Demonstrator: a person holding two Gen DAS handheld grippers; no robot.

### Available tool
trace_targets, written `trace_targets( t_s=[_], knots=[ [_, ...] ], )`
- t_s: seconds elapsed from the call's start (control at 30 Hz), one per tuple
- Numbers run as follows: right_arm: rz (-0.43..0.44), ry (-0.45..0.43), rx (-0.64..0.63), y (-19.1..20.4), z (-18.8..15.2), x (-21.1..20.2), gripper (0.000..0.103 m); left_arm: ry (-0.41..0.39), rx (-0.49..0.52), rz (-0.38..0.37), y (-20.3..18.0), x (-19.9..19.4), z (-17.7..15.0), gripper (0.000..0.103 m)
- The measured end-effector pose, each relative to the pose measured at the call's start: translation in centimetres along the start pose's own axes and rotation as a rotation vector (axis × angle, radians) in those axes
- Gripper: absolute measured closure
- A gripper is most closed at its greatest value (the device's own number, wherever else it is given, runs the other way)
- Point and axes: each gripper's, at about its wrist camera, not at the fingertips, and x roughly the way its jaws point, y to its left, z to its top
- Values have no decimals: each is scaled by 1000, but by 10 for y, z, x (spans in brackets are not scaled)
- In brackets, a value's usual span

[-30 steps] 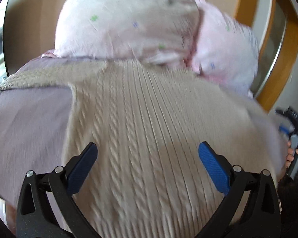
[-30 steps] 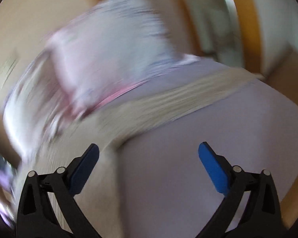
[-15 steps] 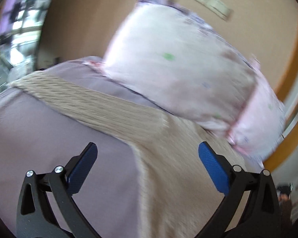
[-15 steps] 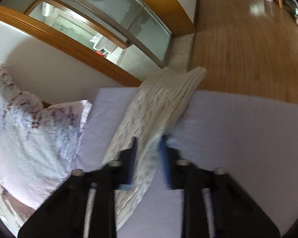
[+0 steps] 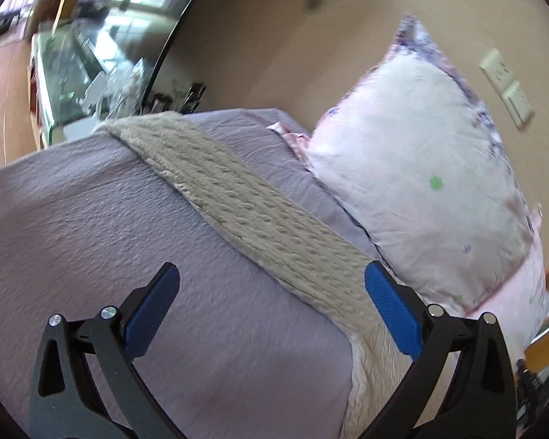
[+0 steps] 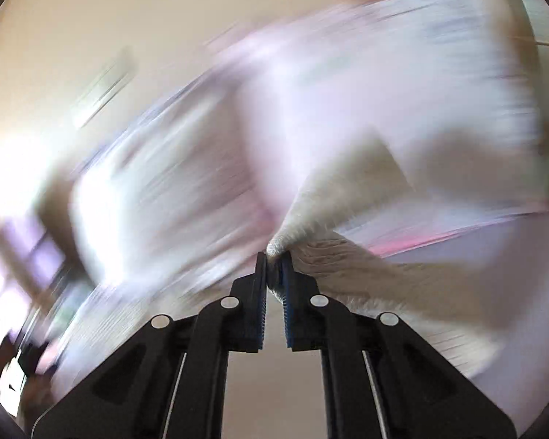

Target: Fold small clothes

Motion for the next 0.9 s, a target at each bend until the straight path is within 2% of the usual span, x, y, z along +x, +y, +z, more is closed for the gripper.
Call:
trace_targets(
  t_s=[0.07,0.1,0.13,0.2,0.27,0.43,0.57,0.6,0.63,0.67,0.7,0.73,0.77,0.83,0.87,0.9],
  knots=[
    [127,194,-92,55,-25,45,71,5,-20,14,5,8,8,14],
    [142,230,-116,67,-32,53,48,8,-24,17,7,11,10,19],
    [154,233,-139,74,-38,56,34,17,-36,26,10,16,14,20],
    [139,168,-172,78,-46,50,26,36,-84,49,21,25,21,23],
    [91,139,-164,60,-44,47,26,51,-144,60,35,35,28,27],
    [8,132,5,0,-41,31,25,10,-220,47,55,46,49,35],
    [-27,125,58,-23,-48,17,25,-6,-341,24,81,53,66,56],
    [-27,120,72,-29,-50,15,25,-4,-359,31,86,55,70,67],
    [-25,116,79,-31,-50,8,25,2,-374,55,91,58,75,74],
    [-24,112,85,-33,-50,-2,25,11,-388,81,95,60,80,86],
    [-25,108,92,-37,-50,-5,25,16,-400,100,96,61,84,93],
    [-26,105,98,-40,-50,-6,25,16,-405,126,94,61,88,94],
    [-25,103,102,-43,-50,-9,25,0,-375,134,83,58,93,95],
    [-30,95,109,-48,-49,-14,25,-50,-238,159,45,49,100,96],
    [-35,90,109,-50,-49,-16,25,-74,-144,151,17,45,101,96],
    [-42,84,109,-52,-49,-18,25,-95,-2,114,-27,40,95,97]
  ],
)
